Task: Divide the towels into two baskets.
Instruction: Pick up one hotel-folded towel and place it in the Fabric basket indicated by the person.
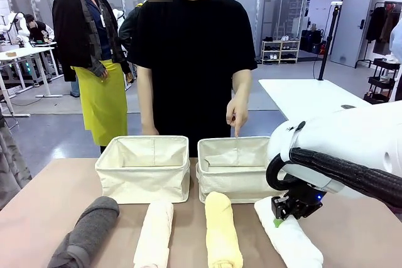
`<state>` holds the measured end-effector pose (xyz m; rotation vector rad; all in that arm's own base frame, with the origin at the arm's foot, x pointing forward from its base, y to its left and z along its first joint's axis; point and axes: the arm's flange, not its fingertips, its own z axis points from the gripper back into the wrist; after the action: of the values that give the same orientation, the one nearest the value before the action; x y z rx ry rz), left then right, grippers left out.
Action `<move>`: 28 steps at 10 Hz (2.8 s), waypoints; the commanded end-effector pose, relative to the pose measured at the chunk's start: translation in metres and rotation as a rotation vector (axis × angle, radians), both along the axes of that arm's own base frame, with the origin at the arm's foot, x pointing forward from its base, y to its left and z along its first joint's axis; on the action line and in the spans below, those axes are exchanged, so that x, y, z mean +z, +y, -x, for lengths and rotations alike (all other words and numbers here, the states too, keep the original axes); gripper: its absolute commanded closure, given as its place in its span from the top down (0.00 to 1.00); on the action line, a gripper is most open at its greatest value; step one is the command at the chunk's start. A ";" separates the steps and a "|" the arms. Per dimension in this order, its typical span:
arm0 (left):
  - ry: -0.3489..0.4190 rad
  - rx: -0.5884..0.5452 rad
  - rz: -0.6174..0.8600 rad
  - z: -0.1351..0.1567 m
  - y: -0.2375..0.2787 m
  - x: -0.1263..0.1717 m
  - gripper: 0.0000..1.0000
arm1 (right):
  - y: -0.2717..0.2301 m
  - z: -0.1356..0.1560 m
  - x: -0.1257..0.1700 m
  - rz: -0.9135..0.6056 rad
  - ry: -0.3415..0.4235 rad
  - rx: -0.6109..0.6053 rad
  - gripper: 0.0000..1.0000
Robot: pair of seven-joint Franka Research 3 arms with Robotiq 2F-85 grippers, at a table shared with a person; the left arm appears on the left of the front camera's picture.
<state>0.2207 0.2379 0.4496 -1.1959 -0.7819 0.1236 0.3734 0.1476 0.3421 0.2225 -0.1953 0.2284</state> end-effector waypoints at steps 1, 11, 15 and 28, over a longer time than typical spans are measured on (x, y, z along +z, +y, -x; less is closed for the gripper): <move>-0.034 -0.005 0.005 0.002 0.003 0.001 1.00 | 0.003 -0.001 0.024 -0.044 -0.075 0.087 0.30; -0.034 -0.005 0.005 0.002 0.003 0.001 1.00 | 0.084 -0.053 0.221 0.358 -0.408 0.923 0.30; -0.034 -0.005 0.005 0.002 0.003 0.001 1.00 | 0.135 -0.106 0.213 0.450 -0.362 1.287 0.30; -0.034 -0.005 0.005 0.002 0.003 0.001 1.00 | 0.143 -0.208 0.145 0.438 -0.310 1.322 0.30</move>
<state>0.2209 0.2381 0.4491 -1.1958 -0.7796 0.1248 0.5718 0.2821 0.4946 -0.1933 -0.2579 1.6612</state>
